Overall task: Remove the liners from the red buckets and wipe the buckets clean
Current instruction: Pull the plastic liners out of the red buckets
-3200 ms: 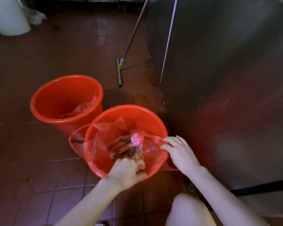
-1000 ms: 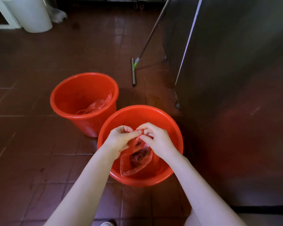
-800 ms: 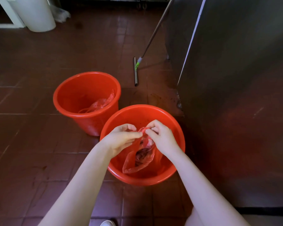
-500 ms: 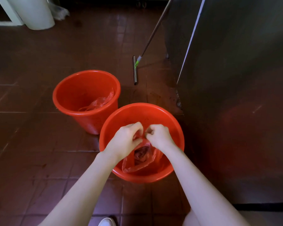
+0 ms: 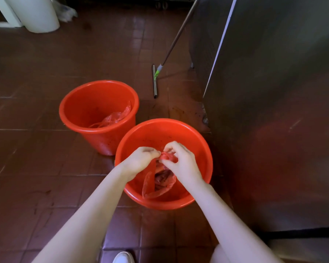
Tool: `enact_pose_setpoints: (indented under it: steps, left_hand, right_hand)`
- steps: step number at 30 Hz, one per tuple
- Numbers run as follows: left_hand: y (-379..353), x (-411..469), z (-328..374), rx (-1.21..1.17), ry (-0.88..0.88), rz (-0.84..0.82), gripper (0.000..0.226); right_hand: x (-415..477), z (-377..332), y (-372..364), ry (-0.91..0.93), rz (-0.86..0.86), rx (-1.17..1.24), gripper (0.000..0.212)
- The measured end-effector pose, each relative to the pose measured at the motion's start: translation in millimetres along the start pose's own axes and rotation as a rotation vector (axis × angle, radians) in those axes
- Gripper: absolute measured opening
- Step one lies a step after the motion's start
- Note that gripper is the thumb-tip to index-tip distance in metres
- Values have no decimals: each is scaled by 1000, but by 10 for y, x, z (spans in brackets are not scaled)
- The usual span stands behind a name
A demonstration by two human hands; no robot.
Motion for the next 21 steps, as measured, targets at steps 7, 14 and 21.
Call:
enact_pose_setpoints:
  steps: [7,14,21]
  left_hand:
    - [233,-66,77,19,-204,46,6]
    - [643,-45,-253,726,-396,327,13]
    - [711,-116,-288,359,-346,288,14]
  right_hand:
    - [-56,-59,90,-46,180,126,3]
    - [-204,251,207,-344,292,-11,7]
    - [43,82,243,-582,75,670,13]
Point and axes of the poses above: each hand's wrist, its own x-axis towards the middle knuckle, its own y-axis out of the back of the hand, z = x × y, the point moved 1 cm from there along x, towards the middle knuckle, and after that the axes turned 10 degrees about z, right-handed, at the moved point
